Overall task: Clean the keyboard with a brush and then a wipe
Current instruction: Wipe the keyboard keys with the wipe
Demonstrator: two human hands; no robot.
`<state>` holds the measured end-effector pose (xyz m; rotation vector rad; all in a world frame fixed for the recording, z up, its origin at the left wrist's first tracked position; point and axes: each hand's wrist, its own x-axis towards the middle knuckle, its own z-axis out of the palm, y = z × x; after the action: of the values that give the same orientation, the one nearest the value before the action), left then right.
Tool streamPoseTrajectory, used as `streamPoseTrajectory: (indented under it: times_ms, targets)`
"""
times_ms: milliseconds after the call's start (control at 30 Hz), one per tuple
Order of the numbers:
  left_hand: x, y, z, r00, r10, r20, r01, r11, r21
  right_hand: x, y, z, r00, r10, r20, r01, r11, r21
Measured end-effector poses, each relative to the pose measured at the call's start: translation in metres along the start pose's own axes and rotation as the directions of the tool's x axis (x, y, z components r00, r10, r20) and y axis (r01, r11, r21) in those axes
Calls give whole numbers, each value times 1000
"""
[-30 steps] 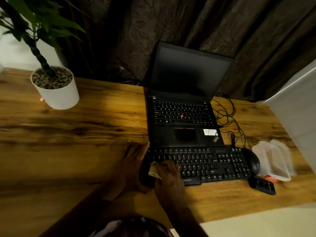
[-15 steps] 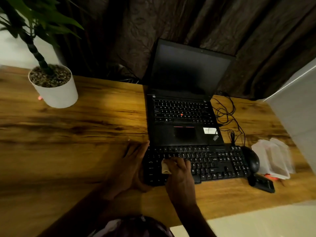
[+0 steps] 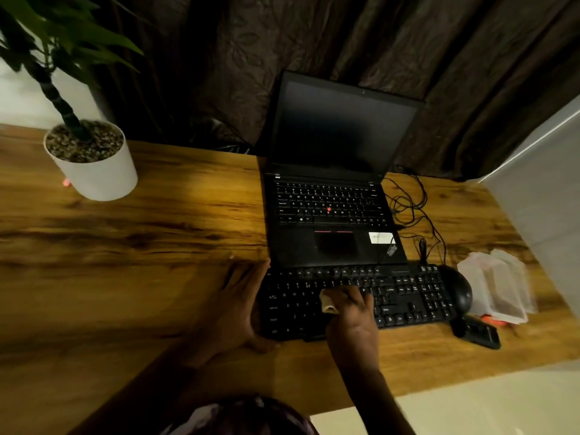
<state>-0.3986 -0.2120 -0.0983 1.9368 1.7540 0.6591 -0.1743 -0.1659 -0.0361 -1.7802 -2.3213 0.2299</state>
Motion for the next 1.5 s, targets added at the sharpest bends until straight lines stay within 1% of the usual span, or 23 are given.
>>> streamPoseTrajectory:
  times_ms: [67, 167, 200, 233, 333, 400, 433, 567, 600, 633, 733, 800, 867, 967, 1000, 1033, 1167, 1233, 1367, 1400, 1500]
  targets:
    - [0, 1, 0, 1000, 6, -6, -6, 1000, -1, 0, -1, 0, 1000, 9, -7, -9, 1000, -22]
    - [-1, 2, -1, 1000, 9, -11, -9, 1000, 7, -7, -7, 2, 996, -89, -7, 89, 996, -22]
    - [-1, 2, -1, 1000, 7, -11, -7, 1000, 12, -7, -6, 1, 995, -100, -5, 100, 995, -18]
    - [-1, 3, -2, 1000, 3, -4, -3, 1000, 13, -6, -2, 0, 996, -88, -5, 87, 996, -22]
    - [-1, 4, -4, 1000, -21, 13, 21, 1000, 11, 1, 19, -6, 998, 44, -48, -46, 998, -46]
    - [-2, 4, -4, 999, -29, 23, 29, 999, 15, 4, 27, -9, 994, 84, -73, -88, 995, -45]
    - [-1, 3, -4, 999, -32, 30, 32, 999, 22, 4, 26, -9, 995, 76, -69, -80, 995, -51]
    - [0, 3, -4, 995, -69, 71, 65, 997, 49, 1, 16, -5, 999, -39, -27, 37, 996, -80]
    - [-1, 3, -3, 995, -66, 69, 63, 997, 50, 1, 18, -5, 999, -44, -27, 41, 996, -82]
    - [-1, 3, -3, 996, -63, 66, 60, 997, 49, 1, 23, -6, 999, -25, -43, 21, 996, -82]
    - [0, 3, -2, 995, -74, 62, 71, 996, 55, 9, 45, -10, 988, 97, -124, -104, 993, -51]
    - [0, 2, -1, 999, -46, 23, 44, 996, 82, 12, 50, -11, 983, 122, -138, -130, 990, -50]
    - [0, 1, 1, 1000, -12, -11, 13, 996, 84, 11, 44, -10, 987, 81, -141, -90, 994, -63]
    - [0, 2, -1, 1000, -4, -20, 5, 997, 76, 6, 43, -6, 994, -40, -105, 33, 997, -67]
    - [0, 3, -2, 1000, 7, -25, -5, 997, 80, 6, 48, -7, 994, -50, -97, 43, 997, -71]
    - [0, 4, -3, 1000, 17, -26, -15, 997, 81, 8, 56, -8, 994, -27, -103, 19, 997, -74]
    - [1, 4, -3, 1000, 18, -17, -17, 999, 48, 16, 75, -14, 965, 171, -198, -181, 983, -32]
    - [1, 2, -1, 1000, 9, -1, -9, 999, 44, 16, 70, -12, 963, 167, -211, -177, 984, -29]
    - [1, 2, -3, 1000, 6, 0, -6, 999, 48, 9, 68, -6, 991, 1, -133, -12, 997, -77]
    - [1, 2, -3, 1000, 7, -3, -7, 999, 49, 10, 72, -8, 992, 2, -123, -12, 997, -80]
    - [0, 1, -1, 1000, -2, 6, 2, 999, 38, 19, 94, -15, 979, 150, -141, -159, 986, -51]
